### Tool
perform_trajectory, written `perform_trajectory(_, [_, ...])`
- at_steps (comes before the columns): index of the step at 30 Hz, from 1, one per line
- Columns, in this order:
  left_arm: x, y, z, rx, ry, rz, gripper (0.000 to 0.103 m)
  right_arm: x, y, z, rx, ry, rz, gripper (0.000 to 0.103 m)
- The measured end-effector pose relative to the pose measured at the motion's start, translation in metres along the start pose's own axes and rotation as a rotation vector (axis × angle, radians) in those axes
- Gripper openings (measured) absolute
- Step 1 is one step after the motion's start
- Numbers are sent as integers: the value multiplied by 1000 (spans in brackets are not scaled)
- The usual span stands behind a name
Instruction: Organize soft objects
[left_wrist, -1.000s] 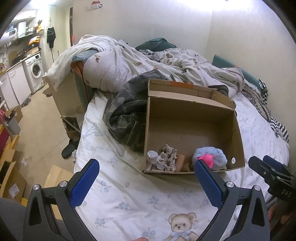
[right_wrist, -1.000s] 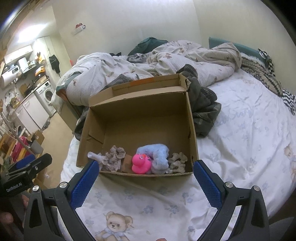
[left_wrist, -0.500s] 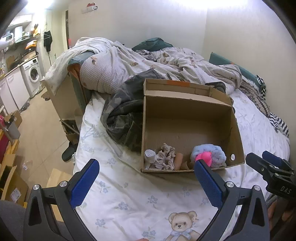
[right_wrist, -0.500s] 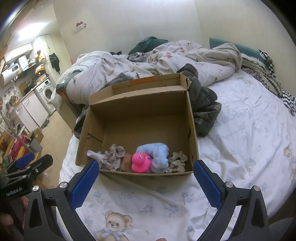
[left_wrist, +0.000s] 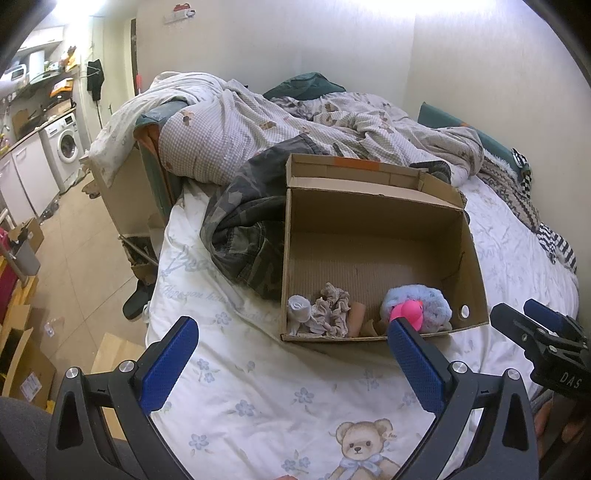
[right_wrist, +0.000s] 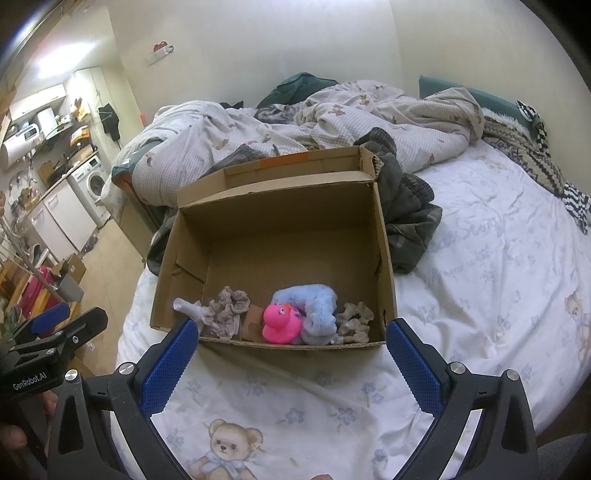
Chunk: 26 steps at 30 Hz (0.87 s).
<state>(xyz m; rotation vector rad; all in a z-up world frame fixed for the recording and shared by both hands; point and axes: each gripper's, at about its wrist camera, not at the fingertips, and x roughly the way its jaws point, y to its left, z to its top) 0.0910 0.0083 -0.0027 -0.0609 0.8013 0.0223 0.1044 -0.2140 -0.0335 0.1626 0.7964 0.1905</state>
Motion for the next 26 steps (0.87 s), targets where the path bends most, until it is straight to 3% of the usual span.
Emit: perform_trajectory(26, [7,-5,-7,4,22,-31,102,1,1,0,-14,6,1,103])
